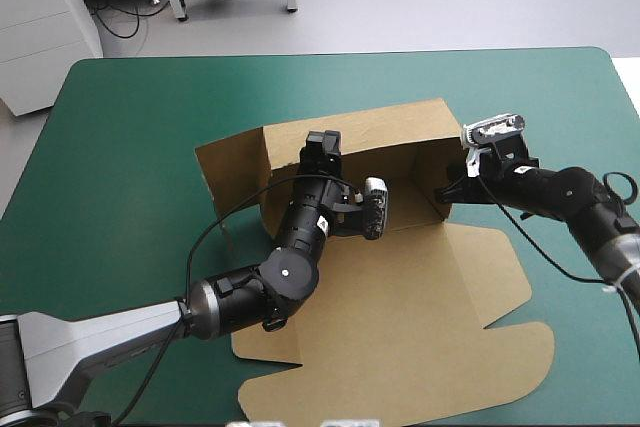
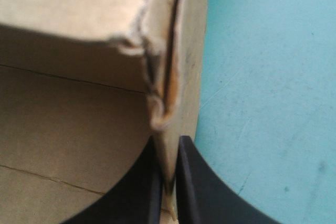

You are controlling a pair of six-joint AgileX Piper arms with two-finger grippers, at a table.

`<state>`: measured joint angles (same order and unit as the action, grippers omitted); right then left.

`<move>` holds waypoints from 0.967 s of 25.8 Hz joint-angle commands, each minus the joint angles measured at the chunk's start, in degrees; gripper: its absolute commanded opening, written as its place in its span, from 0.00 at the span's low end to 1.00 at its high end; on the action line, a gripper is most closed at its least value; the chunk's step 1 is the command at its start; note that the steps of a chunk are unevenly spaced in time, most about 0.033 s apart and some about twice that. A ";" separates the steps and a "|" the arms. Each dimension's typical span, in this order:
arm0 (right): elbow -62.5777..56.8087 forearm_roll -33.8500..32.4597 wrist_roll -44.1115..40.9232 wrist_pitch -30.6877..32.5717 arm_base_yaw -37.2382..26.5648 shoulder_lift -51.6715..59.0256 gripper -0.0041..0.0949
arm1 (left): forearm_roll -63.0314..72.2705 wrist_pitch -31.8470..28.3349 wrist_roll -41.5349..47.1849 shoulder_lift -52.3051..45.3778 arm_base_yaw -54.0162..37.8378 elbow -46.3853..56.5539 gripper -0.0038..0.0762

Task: Fold the box

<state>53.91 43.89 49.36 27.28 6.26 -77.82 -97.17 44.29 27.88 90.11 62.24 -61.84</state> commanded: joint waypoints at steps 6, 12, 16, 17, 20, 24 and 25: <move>11.73 -8.39 -9.84 -0.96 0.17 -6.17 0.02 | -5.45 7.06 0.13 -2.36 7.70 -1.65 0.53; 13.55 -8.38 -10.11 1.34 0.06 -7.75 0.02 | -2.88 6.28 -11.63 -2.36 8.32 -2.34 0.04; 13.55 -11.03 -12.12 1.58 0.06 -7.75 0.02 | 13.25 2.84 -25.04 -2.47 8.21 -7.57 0.04; 13.55 -11.38 -12.09 1.91 0.06 -7.75 0.02 | 19.30 2.49 -28.31 -2.47 7.96 -9.18 0.04; 13.55 -12.83 -12.17 2.61 0.06 -7.75 0.02 | 37.14 2.73 -41.58 -2.47 6.31 -15.23 0.04; 13.55 -13.80 -13.23 3.57 0.06 -7.75 0.02 | 63.52 12.74 -60.06 -2.36 1.15 -25.68 0.04; 13.55 -13.80 -13.23 3.71 0.06 -7.75 0.02 | 66.96 14.91 -61.87 -2.36 -0.43 -28.18 0.04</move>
<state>65.82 30.17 36.81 31.42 6.26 -87.66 -42.39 53.65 -24.77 90.16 64.87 -82.66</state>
